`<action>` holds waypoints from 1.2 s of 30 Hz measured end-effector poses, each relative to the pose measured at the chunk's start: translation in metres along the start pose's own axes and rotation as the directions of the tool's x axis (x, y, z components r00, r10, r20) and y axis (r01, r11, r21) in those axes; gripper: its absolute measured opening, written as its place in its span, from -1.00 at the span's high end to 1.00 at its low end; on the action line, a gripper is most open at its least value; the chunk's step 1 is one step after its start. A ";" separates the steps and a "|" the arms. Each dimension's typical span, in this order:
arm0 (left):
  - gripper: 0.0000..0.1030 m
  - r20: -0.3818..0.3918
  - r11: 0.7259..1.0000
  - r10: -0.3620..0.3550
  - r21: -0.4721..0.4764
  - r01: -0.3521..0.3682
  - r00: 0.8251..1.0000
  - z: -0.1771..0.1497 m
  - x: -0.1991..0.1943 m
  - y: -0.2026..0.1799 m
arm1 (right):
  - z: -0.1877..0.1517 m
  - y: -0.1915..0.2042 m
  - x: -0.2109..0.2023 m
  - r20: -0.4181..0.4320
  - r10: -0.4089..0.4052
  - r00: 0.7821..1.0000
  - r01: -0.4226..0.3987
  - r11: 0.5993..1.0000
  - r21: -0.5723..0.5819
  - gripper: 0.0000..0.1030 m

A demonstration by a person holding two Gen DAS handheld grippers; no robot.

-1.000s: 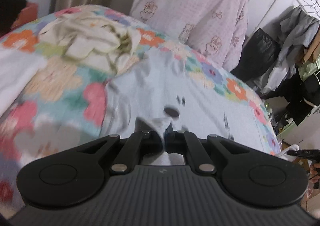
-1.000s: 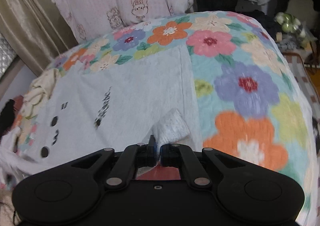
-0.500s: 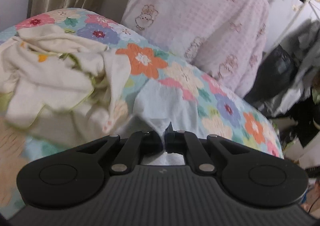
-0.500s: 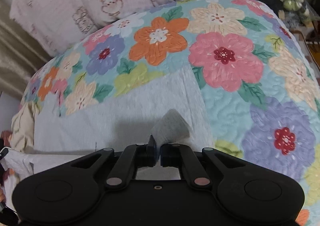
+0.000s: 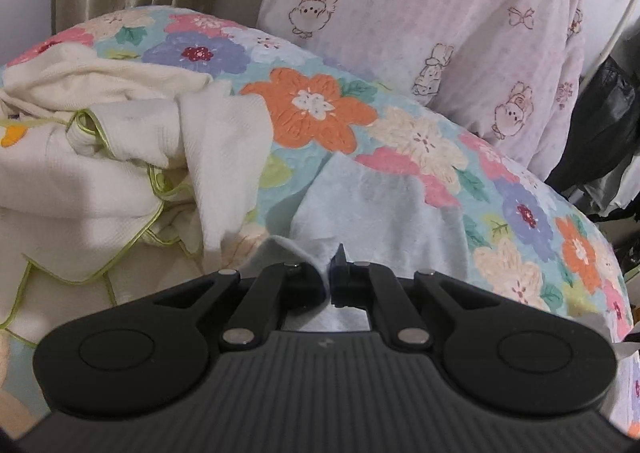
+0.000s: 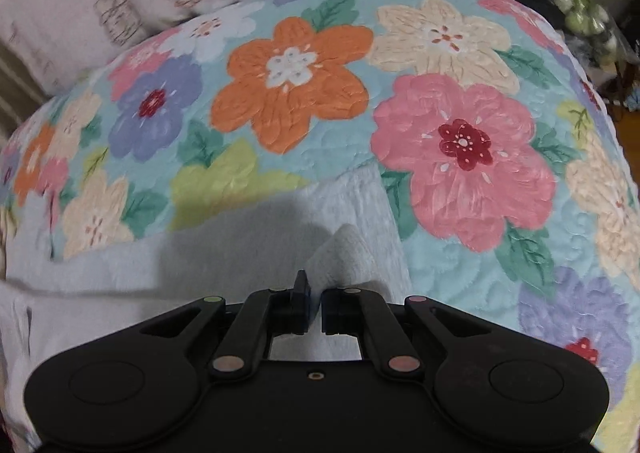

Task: Fold clothes

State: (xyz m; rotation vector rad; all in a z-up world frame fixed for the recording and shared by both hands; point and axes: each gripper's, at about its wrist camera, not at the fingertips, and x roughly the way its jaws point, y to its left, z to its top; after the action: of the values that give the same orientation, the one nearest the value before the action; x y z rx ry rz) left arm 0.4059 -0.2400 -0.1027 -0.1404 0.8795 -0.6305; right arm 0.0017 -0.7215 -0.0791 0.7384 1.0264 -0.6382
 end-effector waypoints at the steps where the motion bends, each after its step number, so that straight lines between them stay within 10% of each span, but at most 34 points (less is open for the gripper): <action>1: 0.95 -0.002 1.000 -0.008 -0.012 0.008 1.000 0.003 0.000 0.002 | 0.001 -0.002 0.003 0.004 0.002 1.000 -0.002 1.000 0.022 0.91; 13: 0.91 -0.031 0.999 0.046 -0.026 -0.047 0.998 0.012 0.029 0.002 | 0.024 0.020 0.018 0.155 -0.061 0.986 0.063 0.998 -0.009 0.82; 17: 0.42 0.021 0.998 -0.046 -0.041 0.047 0.999 0.022 0.008 0.002 | 0.023 0.024 0.003 0.283 -0.018 0.959 0.017 1.000 0.005 -0.14; 24: 0.07 0.108 0.992 -0.127 -0.004 0.129 0.986 0.019 -0.040 0.010 | 0.000 0.048 -0.018 0.374 0.065 0.925 -0.007 0.988 -0.154 -0.19; 31: 0.01 -0.055 0.984 -0.106 0.141 0.113 0.993 -0.013 -0.039 0.016 | -0.056 0.139 0.014 0.153 0.242 0.958 -0.140 0.863 -0.485 -0.18; 36: 0.01 -0.161 0.976 -0.104 0.171 0.131 0.982 -0.036 -0.029 0.025 | -0.094 0.222 0.043 -0.006 0.379 0.926 -0.312 0.754 -0.579 -0.18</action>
State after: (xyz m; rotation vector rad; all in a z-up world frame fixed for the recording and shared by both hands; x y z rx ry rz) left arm 0.3764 -0.1980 -0.1153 0.0203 0.9595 -0.8373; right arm 0.1388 -0.5197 -0.0960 0.3341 0.8781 -0.0245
